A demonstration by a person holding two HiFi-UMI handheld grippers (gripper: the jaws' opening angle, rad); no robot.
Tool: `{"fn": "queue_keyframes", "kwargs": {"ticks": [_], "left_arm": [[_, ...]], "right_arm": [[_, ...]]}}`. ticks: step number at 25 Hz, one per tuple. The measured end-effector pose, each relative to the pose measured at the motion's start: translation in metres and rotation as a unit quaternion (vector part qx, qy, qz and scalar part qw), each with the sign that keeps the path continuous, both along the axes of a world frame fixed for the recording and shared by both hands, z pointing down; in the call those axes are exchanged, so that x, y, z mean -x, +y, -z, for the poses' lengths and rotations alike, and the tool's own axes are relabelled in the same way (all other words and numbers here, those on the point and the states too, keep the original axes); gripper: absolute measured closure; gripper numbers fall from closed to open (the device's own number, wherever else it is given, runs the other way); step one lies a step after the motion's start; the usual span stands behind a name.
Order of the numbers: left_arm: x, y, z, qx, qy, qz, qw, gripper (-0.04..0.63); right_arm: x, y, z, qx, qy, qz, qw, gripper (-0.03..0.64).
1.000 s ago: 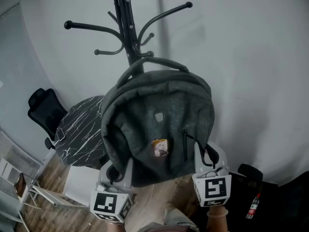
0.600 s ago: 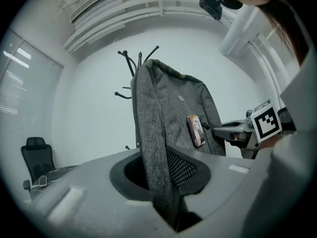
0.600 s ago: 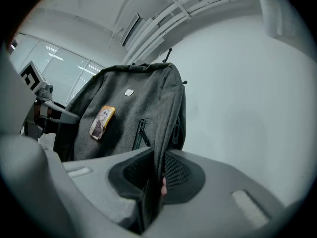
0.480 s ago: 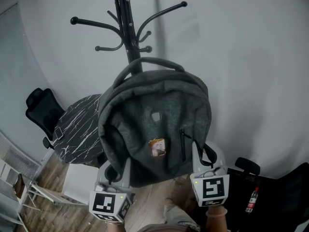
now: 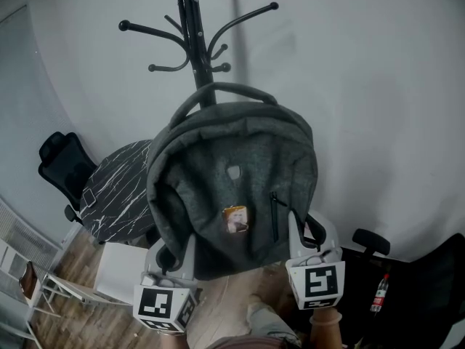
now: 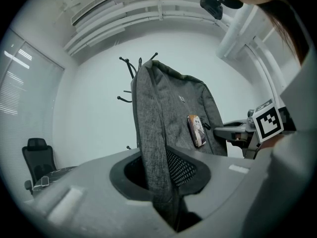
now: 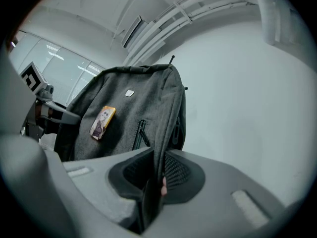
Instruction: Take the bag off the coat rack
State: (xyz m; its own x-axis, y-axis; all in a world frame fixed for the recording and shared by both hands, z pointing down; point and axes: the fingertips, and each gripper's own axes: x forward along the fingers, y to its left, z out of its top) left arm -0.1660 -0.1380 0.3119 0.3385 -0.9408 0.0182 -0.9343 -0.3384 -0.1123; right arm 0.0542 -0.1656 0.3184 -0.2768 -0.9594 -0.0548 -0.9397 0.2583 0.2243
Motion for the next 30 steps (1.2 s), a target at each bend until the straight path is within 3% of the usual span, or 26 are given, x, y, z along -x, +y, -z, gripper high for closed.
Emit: {"fn": "queue_keyframes", "kwargs": {"ticks": [22, 26, 30], "left_arm": [[0.007, 0.045, 0.017, -0.018, 0.004, -0.018, 0.9997, 0.509], [0.006, 0.03, 0.013, -0.021, 0.004, -0.019, 0.9996, 0.509], [0.005, 0.062, 0.013, -0.022, 0.003, -0.015, 0.9996, 0.509]], "right_arm": [[0.007, 0.059, 0.015, -0.019, -0.005, -0.028, 0.999, 0.571], [0.005, 0.043, 0.011, -0.015, 0.0, -0.027, 1.0, 0.569], [0.003, 0.077, 0.009, -0.019, -0.001, -0.027, 0.999, 0.569]]}}
